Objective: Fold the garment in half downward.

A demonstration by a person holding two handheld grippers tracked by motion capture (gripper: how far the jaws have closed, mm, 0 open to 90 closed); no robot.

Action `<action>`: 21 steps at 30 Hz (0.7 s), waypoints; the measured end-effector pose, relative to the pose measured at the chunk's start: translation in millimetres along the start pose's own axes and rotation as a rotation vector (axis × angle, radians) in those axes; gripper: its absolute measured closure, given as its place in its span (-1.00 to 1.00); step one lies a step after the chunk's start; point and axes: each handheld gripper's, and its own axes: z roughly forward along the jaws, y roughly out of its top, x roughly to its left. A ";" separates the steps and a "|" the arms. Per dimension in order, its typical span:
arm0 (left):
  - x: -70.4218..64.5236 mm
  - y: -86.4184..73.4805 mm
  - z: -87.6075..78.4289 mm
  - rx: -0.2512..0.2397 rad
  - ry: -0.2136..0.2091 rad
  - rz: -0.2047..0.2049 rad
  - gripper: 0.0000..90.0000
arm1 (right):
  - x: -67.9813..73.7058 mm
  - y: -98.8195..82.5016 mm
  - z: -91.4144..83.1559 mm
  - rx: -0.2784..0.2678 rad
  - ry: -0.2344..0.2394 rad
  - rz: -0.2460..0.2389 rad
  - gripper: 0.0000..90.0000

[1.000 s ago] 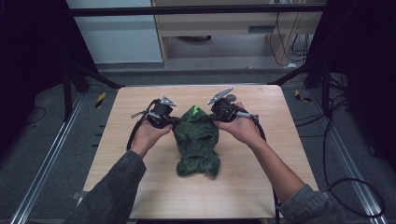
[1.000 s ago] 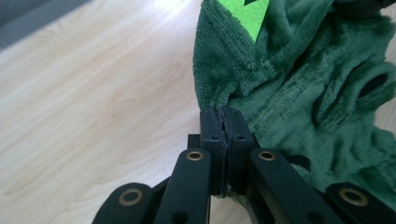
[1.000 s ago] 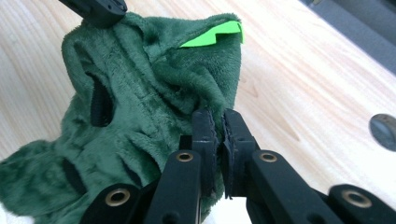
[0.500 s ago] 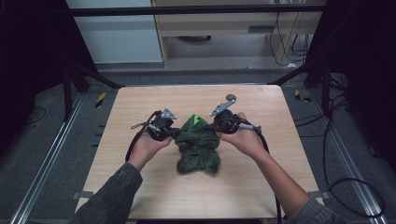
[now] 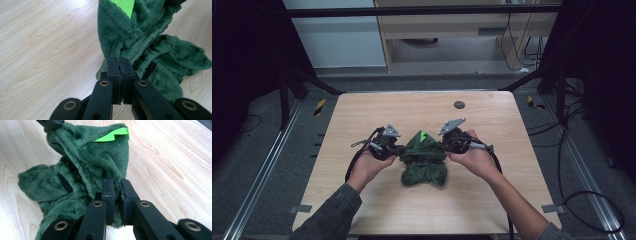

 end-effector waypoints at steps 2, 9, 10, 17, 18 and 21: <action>-2.0 -2.1 -0.6 -0.006 -0.005 -0.003 0.97 | 2.3 -2.1 -1.4 -0.003 -0.001 -0.004 0.85; -10.6 -9.9 -0.3 -0.006 -0.014 0.009 0.96 | 10.2 -10.1 -4.0 -0.006 0.004 -0.014 0.83; -11.5 -11.2 -0.2 -0.005 -0.016 0.009 0.96 | 11.2 -11.4 -3.6 -0.009 0.004 -0.015 0.83; -16.7 -18.5 2.6 -0.009 -0.022 0.005 0.96 | 19.1 -19.0 -2.8 -0.013 0.009 -0.020 0.81; -17.4 -19.4 2.8 -0.008 -0.022 0.006 0.96 | 20.1 -19.9 -3.1 -0.013 0.011 -0.021 0.80; -19.7 -21.7 3.2 -0.015 -0.025 0.000 0.96 | 22.8 -22.2 -3.3 -0.009 0.009 -0.025 0.79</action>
